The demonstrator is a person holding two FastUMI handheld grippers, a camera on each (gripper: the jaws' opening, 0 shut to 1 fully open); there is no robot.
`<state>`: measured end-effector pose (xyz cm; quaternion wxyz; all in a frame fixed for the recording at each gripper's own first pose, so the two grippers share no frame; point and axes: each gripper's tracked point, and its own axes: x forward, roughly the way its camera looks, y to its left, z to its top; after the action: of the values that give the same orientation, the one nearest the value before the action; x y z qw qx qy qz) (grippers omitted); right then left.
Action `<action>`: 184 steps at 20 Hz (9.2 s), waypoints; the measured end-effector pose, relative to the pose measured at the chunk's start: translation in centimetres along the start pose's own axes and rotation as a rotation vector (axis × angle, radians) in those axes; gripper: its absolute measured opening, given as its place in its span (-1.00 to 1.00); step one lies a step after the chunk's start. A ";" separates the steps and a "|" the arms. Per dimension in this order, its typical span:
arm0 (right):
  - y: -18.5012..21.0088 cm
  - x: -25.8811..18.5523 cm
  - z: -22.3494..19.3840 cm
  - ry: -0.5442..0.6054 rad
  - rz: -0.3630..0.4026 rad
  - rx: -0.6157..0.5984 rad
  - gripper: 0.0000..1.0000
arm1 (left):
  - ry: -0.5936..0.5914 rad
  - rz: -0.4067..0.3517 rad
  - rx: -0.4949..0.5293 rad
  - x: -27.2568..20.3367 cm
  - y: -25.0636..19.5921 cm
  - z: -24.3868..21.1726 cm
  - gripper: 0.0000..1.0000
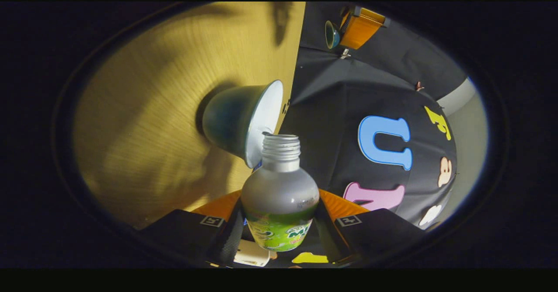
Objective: Open the teacup lid with one hand, grasp the water bottle and pour water into the teacup with the other hand; after pouring, place the water bottle on the coaster and then close the teacup lid.
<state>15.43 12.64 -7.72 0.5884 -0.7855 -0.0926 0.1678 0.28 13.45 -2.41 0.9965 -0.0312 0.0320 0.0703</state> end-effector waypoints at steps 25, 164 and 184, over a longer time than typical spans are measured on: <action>-4.4 -0.3 -1.1 -0.006 -0.169 -0.202 0.55 | -0.009 -0.025 -0.013 -0.9 -1.0 1.0 -0.39; 1.9 0.5 -18.6 0.298 -0.165 1.894 1.00 | 0.037 -0.148 -0.024 -0.5 -9.2 2.6 -0.39; -4.2 -12.7 -17.0 0.234 -0.267 1.844 0.99 | -0.010 -0.210 -0.031 0.1 -13.4 4.3 -0.39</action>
<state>10.22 -5.71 2.54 0.9985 -0.0041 0.0471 0.0261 2.52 0.46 2.67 0.9980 -0.0493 0.0224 -0.0340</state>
